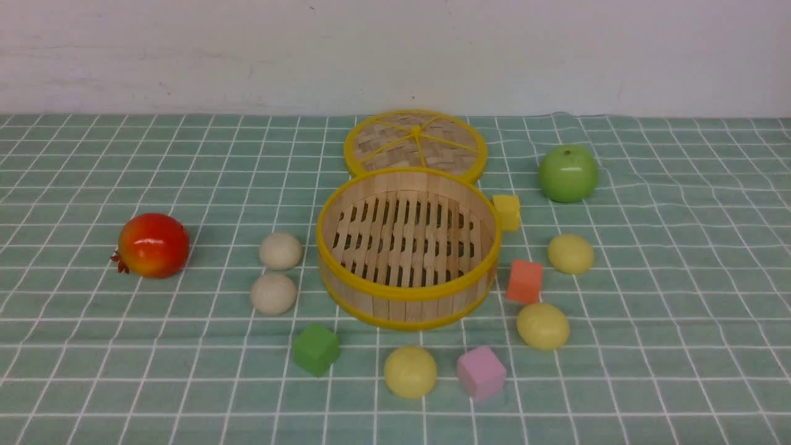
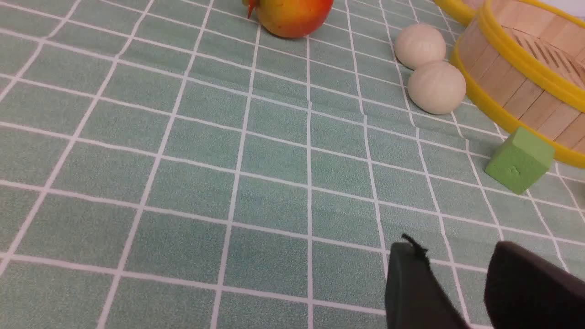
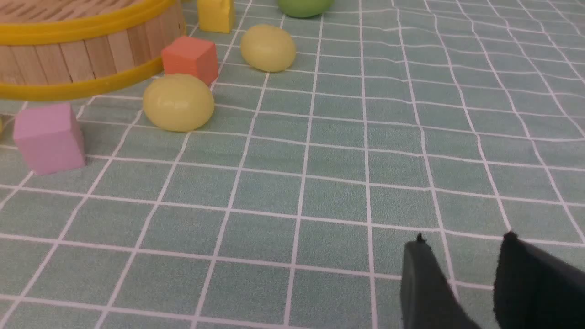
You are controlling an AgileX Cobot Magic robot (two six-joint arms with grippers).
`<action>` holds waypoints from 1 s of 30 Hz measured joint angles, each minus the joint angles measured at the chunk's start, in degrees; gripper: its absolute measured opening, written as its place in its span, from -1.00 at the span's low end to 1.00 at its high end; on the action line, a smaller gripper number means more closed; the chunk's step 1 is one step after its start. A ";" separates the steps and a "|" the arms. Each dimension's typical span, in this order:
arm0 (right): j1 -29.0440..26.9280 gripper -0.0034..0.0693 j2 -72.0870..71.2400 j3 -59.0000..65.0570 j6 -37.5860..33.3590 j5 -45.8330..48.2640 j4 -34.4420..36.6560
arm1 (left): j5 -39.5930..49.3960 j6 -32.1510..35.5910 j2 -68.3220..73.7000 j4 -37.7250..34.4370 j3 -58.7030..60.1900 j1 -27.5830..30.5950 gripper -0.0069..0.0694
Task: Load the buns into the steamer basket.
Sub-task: Use the left arm to grab a steamed stuffed bun
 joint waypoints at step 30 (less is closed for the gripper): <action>0.00 -0.25 0.00 0.00 0.00 0.00 0.12 | -8.73 -7.01 0.00 -11.04 0.00 0.00 -0.19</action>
